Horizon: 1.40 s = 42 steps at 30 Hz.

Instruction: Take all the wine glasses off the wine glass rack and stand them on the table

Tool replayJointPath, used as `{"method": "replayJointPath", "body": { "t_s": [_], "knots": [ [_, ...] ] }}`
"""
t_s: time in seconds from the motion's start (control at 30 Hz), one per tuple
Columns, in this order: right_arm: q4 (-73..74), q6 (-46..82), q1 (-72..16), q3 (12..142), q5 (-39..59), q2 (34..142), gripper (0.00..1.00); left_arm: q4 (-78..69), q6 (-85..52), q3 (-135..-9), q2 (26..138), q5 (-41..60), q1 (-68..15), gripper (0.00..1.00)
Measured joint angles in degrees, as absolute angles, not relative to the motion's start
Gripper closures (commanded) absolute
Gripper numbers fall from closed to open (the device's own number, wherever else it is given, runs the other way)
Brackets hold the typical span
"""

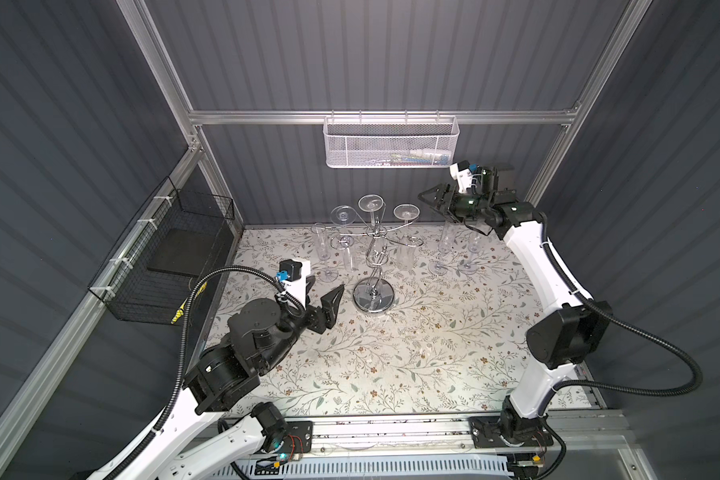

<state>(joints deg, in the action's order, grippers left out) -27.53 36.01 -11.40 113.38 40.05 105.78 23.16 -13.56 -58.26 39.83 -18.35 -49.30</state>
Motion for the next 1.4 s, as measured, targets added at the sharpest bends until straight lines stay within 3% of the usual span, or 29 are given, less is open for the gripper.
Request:
{"method": "replayJointPath", "body": {
  "t_s": [0.6, 1.4],
  "knots": [
    [-28.8, 40.2, -12.3, 121.2, 45.6, 117.3, 0.48, 23.2, -13.8, -57.5, 38.2, -19.9, -49.3, 0.25],
    [-29.9, 39.9, -13.5, 122.9, 47.3, 117.7, 0.73, 23.3, -13.8, -55.2, 35.4, -21.0, -49.3, 0.25]
  ]
}}
